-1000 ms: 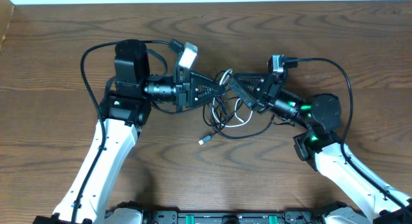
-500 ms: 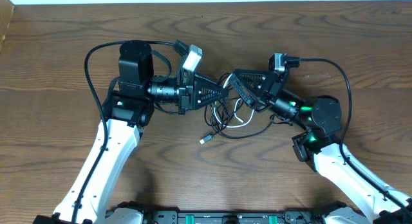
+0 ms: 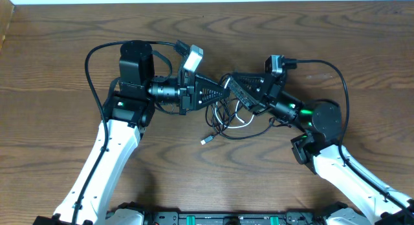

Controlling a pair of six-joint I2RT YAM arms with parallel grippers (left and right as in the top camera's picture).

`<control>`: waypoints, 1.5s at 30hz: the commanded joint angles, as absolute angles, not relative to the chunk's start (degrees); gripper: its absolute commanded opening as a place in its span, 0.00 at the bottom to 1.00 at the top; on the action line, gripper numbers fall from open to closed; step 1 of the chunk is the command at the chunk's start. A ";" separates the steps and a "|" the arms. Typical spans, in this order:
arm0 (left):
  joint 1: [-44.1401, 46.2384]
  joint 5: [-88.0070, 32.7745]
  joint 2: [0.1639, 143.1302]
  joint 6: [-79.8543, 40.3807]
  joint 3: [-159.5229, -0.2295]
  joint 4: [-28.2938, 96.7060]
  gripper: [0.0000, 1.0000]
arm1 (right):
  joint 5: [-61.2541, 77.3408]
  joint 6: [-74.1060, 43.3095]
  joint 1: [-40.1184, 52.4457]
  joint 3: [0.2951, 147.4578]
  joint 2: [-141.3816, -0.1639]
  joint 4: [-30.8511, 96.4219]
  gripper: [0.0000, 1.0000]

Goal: Untangle cables

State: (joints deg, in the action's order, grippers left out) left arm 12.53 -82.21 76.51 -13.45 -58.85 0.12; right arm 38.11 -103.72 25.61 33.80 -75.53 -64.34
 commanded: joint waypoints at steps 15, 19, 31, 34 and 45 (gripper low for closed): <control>12.86 -83.37 76.73 -12.47 -59.44 0.21 0.08 | 34.35 -104.03 25.98 34.06 -75.35 -65.36 0.29; 13.85 -83.37 76.73 -12.45 -59.44 0.36 0.08 | 33.80 -103.66 25.98 34.06 -75.35 -65.36 0.24; 14.59 -83.05 76.73 -12.47 -59.44 0.36 0.12 | 33.43 -101.56 25.98 34.06 -75.35 -65.36 0.01; 14.52 -79.96 76.73 -12.47 -59.44 0.82 0.27 | 32.60 -91.77 25.91 34.06 -75.35 -64.53 0.01; 14.44 -48.03 76.73 -12.49 -59.44 15.27 0.47 | 32.82 -72.16 20.88 34.06 -75.33 -53.04 0.01</control>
